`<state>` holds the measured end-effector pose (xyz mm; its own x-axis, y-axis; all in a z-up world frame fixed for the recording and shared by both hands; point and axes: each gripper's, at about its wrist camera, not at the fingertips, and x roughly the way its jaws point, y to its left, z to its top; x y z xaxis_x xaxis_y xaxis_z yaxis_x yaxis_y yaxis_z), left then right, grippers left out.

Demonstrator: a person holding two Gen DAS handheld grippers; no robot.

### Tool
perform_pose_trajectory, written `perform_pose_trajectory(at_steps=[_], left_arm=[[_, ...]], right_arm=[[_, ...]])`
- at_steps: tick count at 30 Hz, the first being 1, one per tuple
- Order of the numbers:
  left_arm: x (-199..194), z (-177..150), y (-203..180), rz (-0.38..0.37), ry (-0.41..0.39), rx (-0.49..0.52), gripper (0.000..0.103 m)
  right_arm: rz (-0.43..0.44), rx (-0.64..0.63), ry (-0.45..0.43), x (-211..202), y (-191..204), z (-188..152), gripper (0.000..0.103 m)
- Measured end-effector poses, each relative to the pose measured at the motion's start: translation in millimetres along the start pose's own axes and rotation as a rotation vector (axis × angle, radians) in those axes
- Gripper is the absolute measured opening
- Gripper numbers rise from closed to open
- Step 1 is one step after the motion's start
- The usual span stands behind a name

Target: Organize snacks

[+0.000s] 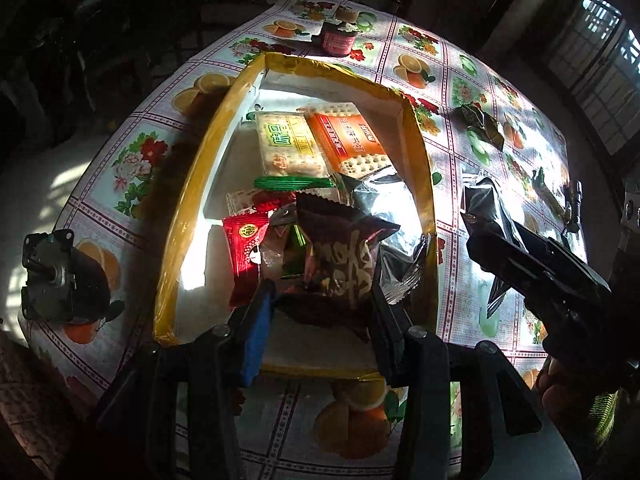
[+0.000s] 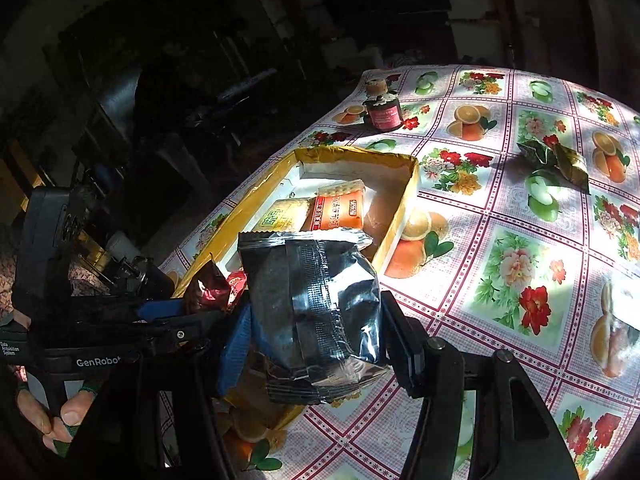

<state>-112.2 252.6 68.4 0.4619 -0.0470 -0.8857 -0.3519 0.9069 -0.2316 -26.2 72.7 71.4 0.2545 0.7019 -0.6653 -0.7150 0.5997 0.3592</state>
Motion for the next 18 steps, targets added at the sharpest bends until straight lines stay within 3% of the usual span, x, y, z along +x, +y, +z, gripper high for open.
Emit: perform_pose_trajectory(at_steps=[18], left_arm=[[22.4, 1.0, 5.4, 0.020, 0.037, -0.010, 0.046]], right_arm=[[-0.059, -0.062, 0.054, 75.7, -0.9, 44.9, 0.060]])
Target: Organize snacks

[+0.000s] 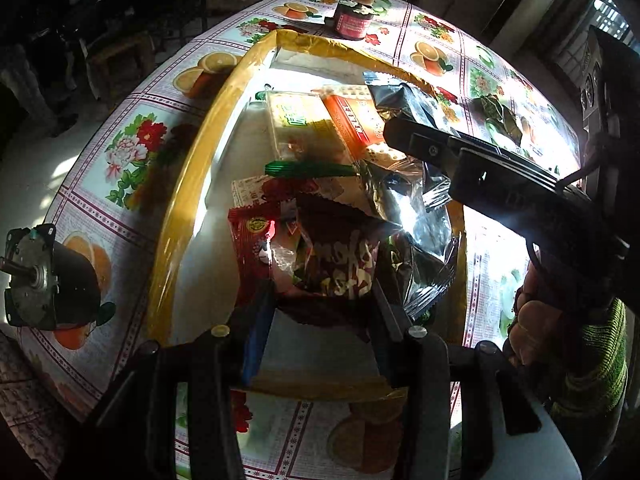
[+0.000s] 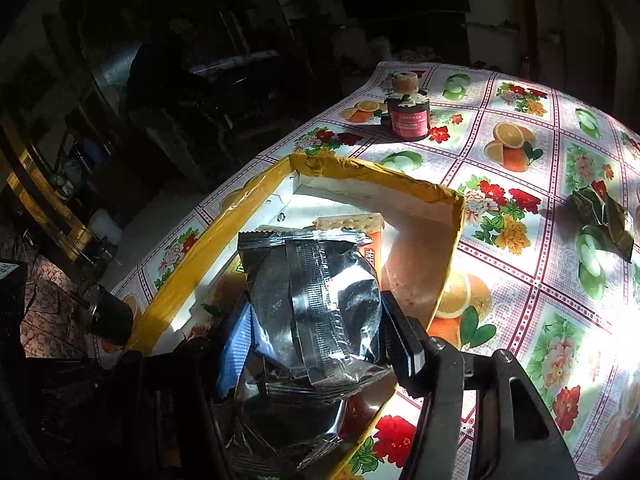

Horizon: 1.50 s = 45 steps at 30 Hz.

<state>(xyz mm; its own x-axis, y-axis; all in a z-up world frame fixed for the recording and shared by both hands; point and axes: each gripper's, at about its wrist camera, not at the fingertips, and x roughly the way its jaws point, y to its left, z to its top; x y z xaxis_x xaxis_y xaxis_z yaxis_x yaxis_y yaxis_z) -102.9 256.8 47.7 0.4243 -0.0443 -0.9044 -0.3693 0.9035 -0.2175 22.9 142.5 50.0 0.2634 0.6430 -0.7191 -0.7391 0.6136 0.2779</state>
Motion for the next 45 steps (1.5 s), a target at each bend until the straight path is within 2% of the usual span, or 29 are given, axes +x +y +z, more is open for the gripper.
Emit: perform_pose_trajectory(at_steps=[7, 9, 14, 17, 23, 27, 37, 45], left_arm=[[5.1, 0.6, -5.1, 0.047, -0.004, 0.015, 0.050], [7.6, 0.8, -4.4, 0.053, 0.009, 0.010, 0.061], [1.6, -0.8, -4.6, 0.067, -0.010, 0.004, 0.073], [-3.3, -1.7, -7.7, 0.080, -0.022, 0.006, 0.084], [-15.2, -5.6, -18.3, 0.091, -0.056, 0.015, 0.085], [-20.4, -7.6, -28.1, 0.086, -0.074, 0.036, 0.086], [-25.4, -10.2, -66.3, 0.063, -0.086, 0.097, 0.086], [-24.3, -11.4, -102.4, 0.036, -0.085, 0.162, 0.086]], right_arm=[[-0.003, -0.006, 0.023, 13.7, 0.7, 4.1, 0.061], [-0.003, -0.003, 0.031, 13.4, 0.2, 2.2, 0.061], [0.007, 0.024, 0.002, -1.8, -4.8, -1.3, 0.062], [0.013, 0.058, -0.020, -14.4, -11.5, -5.5, 0.068], [0.010, 0.120, -0.062, -45.2, -28.9, -22.2, 0.068], [-0.021, 0.172, -0.080, -64.8, -47.9, -42.2, 0.069], [-0.083, 0.314, -0.076, -96.2, -101.9, -91.5, 0.069], [-0.117, 0.369, -0.107, -120.3, -131.5, -112.5, 0.069]])
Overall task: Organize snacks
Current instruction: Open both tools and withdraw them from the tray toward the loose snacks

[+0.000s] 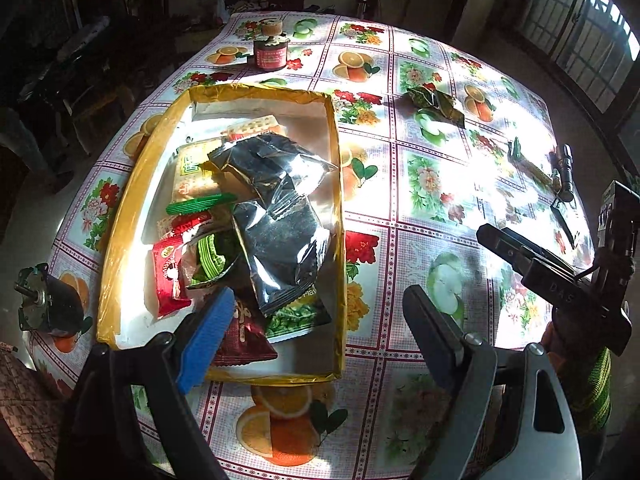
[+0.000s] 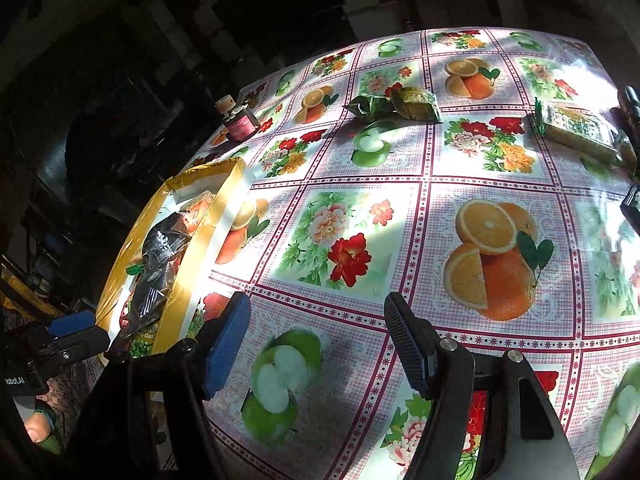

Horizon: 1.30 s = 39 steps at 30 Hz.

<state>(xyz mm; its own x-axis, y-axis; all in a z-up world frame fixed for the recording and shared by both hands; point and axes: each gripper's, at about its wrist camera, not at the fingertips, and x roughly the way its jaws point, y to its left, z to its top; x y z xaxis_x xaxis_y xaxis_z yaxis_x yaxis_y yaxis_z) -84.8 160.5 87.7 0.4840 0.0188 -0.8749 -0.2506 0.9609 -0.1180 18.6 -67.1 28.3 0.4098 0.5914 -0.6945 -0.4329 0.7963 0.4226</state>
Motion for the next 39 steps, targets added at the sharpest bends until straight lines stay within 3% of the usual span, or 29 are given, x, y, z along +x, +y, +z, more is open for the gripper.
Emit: perform_pose_trajectory(at_steps=[11, 19, 24, 31, 38, 39], left_arm=[[14.6, 15.5, -53.2, -0.032, 0.024, 0.086, 0.086], [35.0, 42.8, -79.2, -0.019, 0.035, 0.086, 0.086], [59.1, 71.7, -90.1, 0.024, 0.036, 0.089, 0.086], [96.0, 125.3, -90.9, 0.096, 0.049, 0.099, 0.086], [129.3, 178.7, -99.1, 0.136, 0.031, 0.116, 0.086], [136.7, 185.2, -102.2, 0.141, 0.039, 0.125, 0.086]], right_arm=[[-0.048, 0.084, -0.042, -22.7, -58.0, -1.9, 0.070], [-0.058, 0.109, -0.094, -21.3, -81.2, 25.9, 0.070], [-0.072, 0.022, -0.120, 4.4, -73.6, 71.4, 0.070], [-0.092, 0.027, -0.114, 66.5, -73.6, 138.3, 0.070], [-0.127, 0.044, -0.060, 119.6, -84.5, 167.2, 0.069], [-0.125, 0.023, -0.084, 120.1, -84.0, 168.0, 0.063]])
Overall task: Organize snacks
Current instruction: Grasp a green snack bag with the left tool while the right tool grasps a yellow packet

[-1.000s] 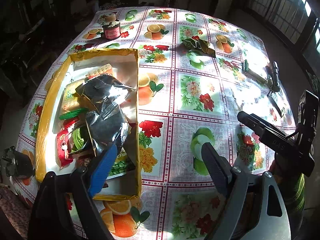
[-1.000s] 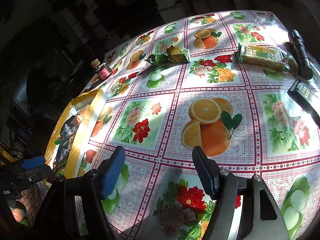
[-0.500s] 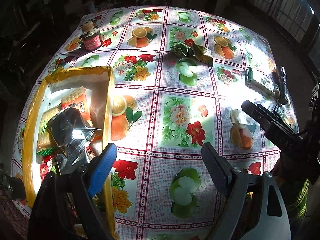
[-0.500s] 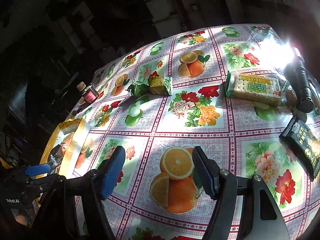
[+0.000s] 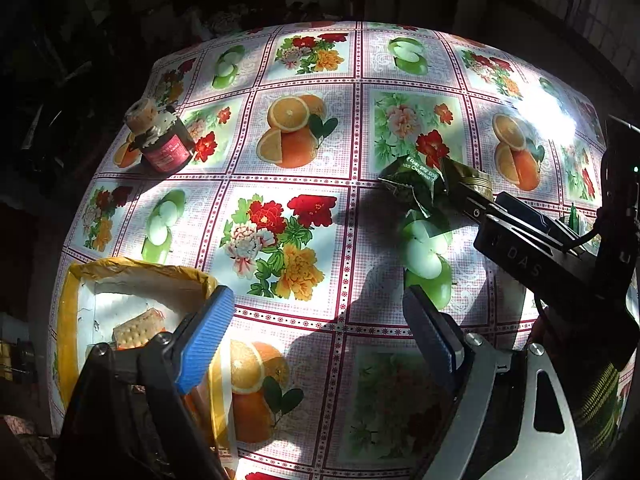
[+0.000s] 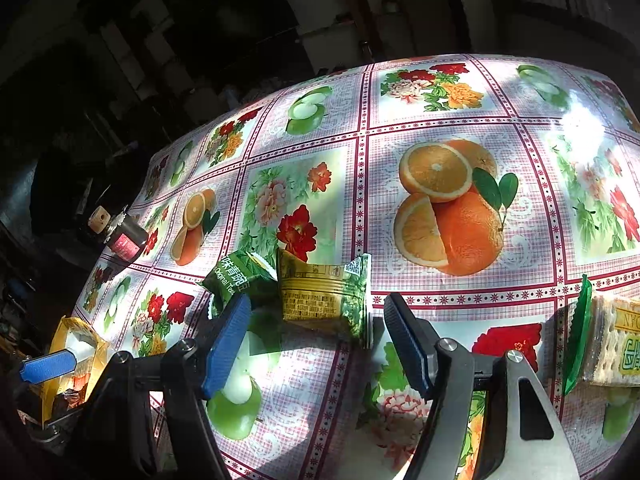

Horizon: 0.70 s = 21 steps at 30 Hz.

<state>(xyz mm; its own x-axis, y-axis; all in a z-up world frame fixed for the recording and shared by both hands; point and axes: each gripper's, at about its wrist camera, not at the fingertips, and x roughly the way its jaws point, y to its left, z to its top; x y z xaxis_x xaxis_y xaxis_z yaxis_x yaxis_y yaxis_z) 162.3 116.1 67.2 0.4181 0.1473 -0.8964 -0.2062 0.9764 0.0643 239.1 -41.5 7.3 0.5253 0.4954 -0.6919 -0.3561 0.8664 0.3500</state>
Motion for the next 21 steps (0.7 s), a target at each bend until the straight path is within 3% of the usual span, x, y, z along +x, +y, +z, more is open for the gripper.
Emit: perform_pose_trajectory(at_steps=[1, 9, 17, 19, 21], left_arm=[[5.3, 6.3, -3.1, -0.006, 0.004, 0.010, 0.086], [39.1, 42.1, -37.5, -0.005, 0.013, 0.064, 0.086], [74.0, 56.4, -59.0, 0.039, 0.030, 0.063, 0.086], [75.0, 59.1, -60.0, 0.028, 0.024, 0.048, 0.078], [73.7, 62.6, -61.1, -0.008, 0.032, 0.032, 0.053]], right_arm=[[0.001, -0.003, 0.012, 1.2, -1.4, 1.0, 0.041], [0.009, 0.038, -0.028, -44.7, -31.9, -18.5, 0.039], [0.062, 0.106, -0.034, -91.8, -43.8, -47.0, 0.039], [0.068, 0.110, -0.042, -101.1, -40.9, -55.2, 0.039], [0.078, 0.114, -0.041, -110.0, -38.8, -64.0, 0.039]])
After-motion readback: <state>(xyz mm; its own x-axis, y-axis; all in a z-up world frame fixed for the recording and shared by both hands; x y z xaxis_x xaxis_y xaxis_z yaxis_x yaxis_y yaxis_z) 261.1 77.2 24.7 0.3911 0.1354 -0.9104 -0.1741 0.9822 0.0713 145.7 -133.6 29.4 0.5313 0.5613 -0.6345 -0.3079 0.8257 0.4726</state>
